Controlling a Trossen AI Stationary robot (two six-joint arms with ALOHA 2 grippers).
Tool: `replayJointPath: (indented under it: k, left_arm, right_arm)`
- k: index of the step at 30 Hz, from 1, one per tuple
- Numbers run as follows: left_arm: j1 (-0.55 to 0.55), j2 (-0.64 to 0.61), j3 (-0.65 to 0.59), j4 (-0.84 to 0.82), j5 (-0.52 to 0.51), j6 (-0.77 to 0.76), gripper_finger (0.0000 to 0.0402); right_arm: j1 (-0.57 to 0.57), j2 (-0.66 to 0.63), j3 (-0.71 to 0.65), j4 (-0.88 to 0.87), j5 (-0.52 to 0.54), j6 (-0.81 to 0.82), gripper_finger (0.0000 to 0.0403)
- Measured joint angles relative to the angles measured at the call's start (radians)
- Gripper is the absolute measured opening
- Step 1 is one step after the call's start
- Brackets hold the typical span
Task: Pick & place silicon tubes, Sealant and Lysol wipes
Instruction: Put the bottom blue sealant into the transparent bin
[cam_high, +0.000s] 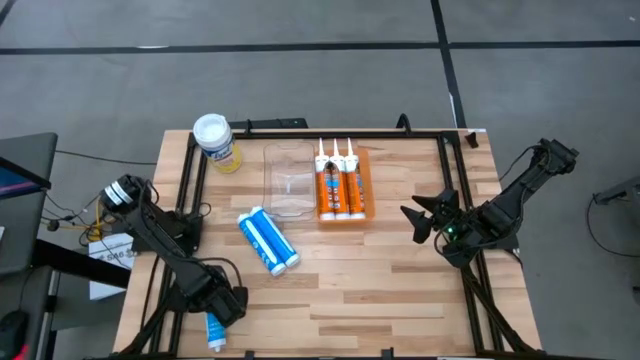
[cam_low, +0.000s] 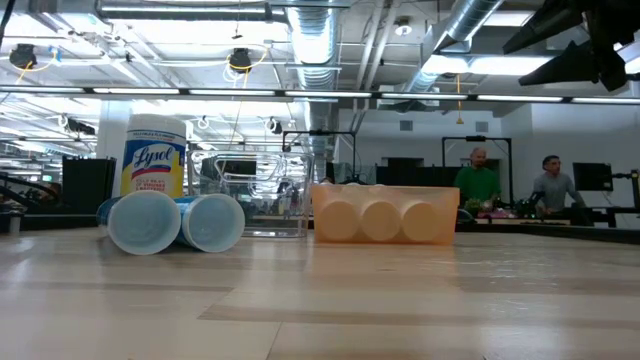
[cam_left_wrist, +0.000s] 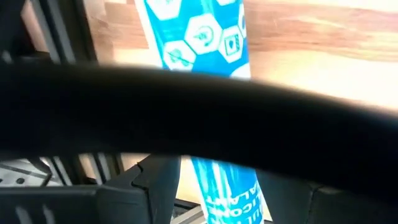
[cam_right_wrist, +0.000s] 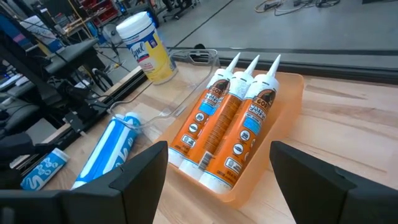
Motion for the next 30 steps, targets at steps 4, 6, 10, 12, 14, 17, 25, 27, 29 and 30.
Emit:
replayJointPath:
  k: [4,6,10,12,14,17,25,27,29,30]
  left_arm:
    - [0.0,0.032,0.001,0.029,0.002,-0.002,0.0193]
    - [0.0,0.047,0.003,0.044,0.012,-0.005,0.0194]
    - [0.0,0.065,0.003,0.058,0.018,-0.005,0.0194]
    - [0.0,0.07,0.003,0.058,0.017,-0.005,0.0194]
    - [0.0,0.07,-0.007,0.067,0.017,-0.005,0.0194]
    - [0.0,0.066,-0.038,0.117,0.028,-0.008,0.0194]
    - [0.0,0.064,-0.07,0.175,0.06,-0.01,0.0194]
    - [0.0,0.064,-0.07,0.173,0.058,-0.008,0.0194]
    - [0.0,0.064,-0.07,0.171,0.057,-0.007,0.0194]
    - [0.0,0.064,-0.07,0.17,0.055,-0.008,0.0194]
  right_arm:
    - [0.0,0.0,0.0,0.0,0.0,-0.001,0.0276]
    - [0.0,0.0,0.0,0.0,0.0,-0.001,0.0276]
    - [0.0,0.0,0.0,-0.001,0.0,-0.001,0.0276]
    - [0.0,0.0,0.0,-0.001,-0.001,-0.001,0.0276]
    - [0.0,0.0,0.0,-0.001,-0.001,-0.001,0.0276]
    - [0.0,0.0,0.0,-0.001,-0.002,-0.001,0.0276]
    - [0.001,-0.003,0.0,-0.001,-0.004,-0.001,0.0276]
    - [0.0,-0.008,0.0,-0.001,-0.002,-0.002,0.0276]
    - [0.0,-0.01,-0.001,-0.004,-0.001,-0.002,0.0276]
    - [0.0,-0.014,-0.001,-0.009,-0.001,-0.002,0.0276]
